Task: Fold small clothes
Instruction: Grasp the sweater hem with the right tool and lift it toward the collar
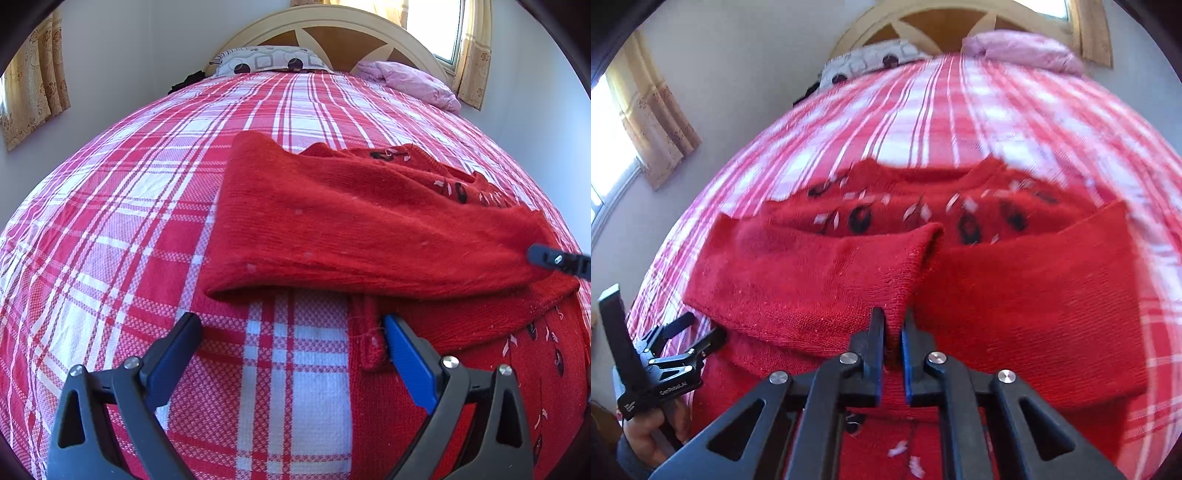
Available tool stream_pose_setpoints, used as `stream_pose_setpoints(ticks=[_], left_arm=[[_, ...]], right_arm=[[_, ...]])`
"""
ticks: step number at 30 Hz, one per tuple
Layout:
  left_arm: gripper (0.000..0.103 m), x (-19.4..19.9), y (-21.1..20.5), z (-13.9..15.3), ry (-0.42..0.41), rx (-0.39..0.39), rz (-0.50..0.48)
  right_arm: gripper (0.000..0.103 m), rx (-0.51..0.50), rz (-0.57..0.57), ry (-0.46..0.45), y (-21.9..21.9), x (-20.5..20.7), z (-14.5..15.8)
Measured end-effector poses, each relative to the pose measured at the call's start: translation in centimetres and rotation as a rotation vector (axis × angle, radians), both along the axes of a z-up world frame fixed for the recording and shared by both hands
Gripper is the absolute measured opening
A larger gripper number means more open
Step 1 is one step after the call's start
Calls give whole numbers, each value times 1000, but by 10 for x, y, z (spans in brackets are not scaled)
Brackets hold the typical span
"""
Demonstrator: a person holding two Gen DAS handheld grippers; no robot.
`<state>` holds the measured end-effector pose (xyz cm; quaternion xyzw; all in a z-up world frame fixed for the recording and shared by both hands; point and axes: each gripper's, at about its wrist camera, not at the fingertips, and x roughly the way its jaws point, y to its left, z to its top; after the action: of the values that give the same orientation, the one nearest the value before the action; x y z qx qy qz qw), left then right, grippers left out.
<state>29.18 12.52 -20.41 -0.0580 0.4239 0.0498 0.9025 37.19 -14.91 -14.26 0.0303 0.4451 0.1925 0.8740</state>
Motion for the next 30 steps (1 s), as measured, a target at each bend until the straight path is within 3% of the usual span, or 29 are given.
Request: stream_pose_setpoints(ticks=[8,24,27,30], left_arm=[[101,0,0,0,-1,0,1],[102,2,-3,1,4,17,-8],[100,2,-15,10,-35,51,-52],[101,13,-37,10,-22,152,-134]], right_arm=[[7,-61,-26,-87,-33,-15,27],[7,-90,-113,-113,-91,-17,28],[7,-86,-96,-126,-85,-15,35],[7,-48,-73,-160,-74,-14,54]])
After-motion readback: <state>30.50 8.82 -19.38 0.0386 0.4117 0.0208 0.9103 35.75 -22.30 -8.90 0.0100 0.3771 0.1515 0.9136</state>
